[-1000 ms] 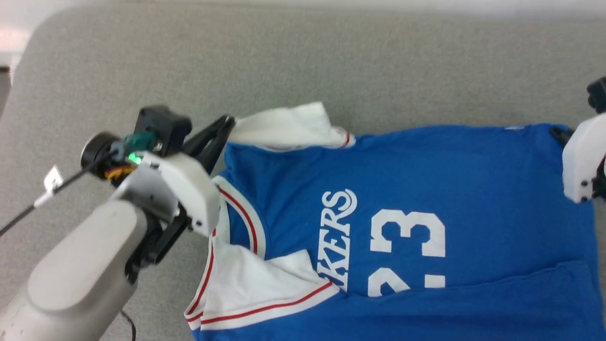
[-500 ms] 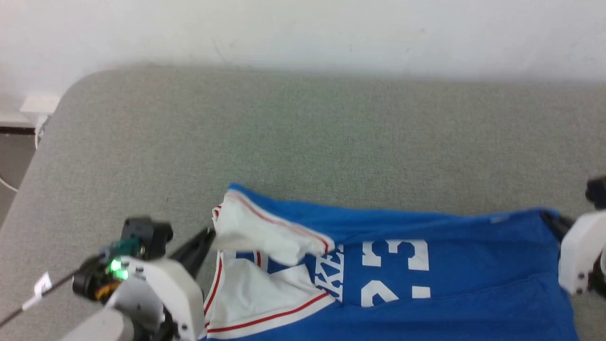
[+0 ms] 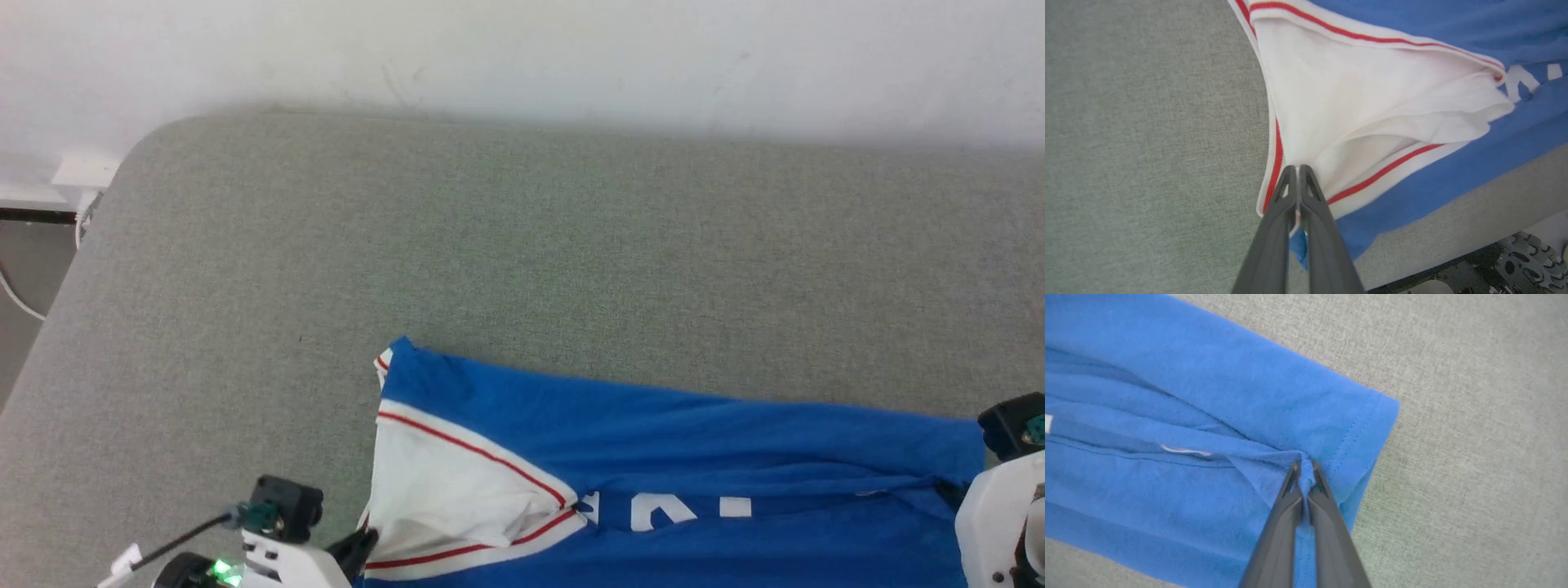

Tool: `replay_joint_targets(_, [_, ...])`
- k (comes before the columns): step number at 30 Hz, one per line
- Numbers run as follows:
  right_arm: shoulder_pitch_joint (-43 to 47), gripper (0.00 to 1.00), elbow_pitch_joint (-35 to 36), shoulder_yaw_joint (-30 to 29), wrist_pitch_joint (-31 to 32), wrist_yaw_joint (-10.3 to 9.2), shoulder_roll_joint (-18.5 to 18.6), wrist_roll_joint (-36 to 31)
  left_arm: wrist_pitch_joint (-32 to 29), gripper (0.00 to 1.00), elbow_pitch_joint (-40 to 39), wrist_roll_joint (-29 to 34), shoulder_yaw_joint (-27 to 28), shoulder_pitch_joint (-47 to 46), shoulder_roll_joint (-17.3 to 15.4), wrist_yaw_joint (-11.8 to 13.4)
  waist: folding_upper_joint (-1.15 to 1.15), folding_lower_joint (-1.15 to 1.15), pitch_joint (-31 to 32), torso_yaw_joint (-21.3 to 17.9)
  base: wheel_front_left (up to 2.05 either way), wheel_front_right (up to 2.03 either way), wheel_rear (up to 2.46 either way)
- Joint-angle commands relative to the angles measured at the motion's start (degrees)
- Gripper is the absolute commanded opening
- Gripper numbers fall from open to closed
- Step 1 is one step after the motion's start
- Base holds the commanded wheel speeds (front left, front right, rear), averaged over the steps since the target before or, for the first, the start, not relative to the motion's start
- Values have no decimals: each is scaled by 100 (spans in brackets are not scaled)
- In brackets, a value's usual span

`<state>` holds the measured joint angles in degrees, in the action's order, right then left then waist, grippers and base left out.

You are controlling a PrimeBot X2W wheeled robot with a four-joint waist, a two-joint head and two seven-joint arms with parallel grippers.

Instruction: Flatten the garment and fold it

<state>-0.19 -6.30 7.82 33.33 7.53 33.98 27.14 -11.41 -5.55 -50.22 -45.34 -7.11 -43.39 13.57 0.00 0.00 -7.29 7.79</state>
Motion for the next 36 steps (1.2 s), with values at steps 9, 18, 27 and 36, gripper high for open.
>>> replay_joint_targets(9, [-25,0,-373,345,-98,-4,18,-231,283,0,1160,137,-329,-155,597,-446,0,0,-97,-31,0,0,0])
replay_joint_targets(18, [-165,100,-322,223,-355,-4,-114,-22,960,100,1550,306,-202,-247,724,-509,0,0,226,-113,0,0,0])
replay_joint_targets(27, [101,100,270,-813,-245,-4,-845,155,2510,100,1263,132,645,282,952,-210,0,0,695,-147,0,0,0])
replay_joint_targets(36, [461,100,211,-2087,-186,-4,-2018,-357,2638,100,320,1378,2760,994,2170,-152,0,0,664,-16,0,0,0])
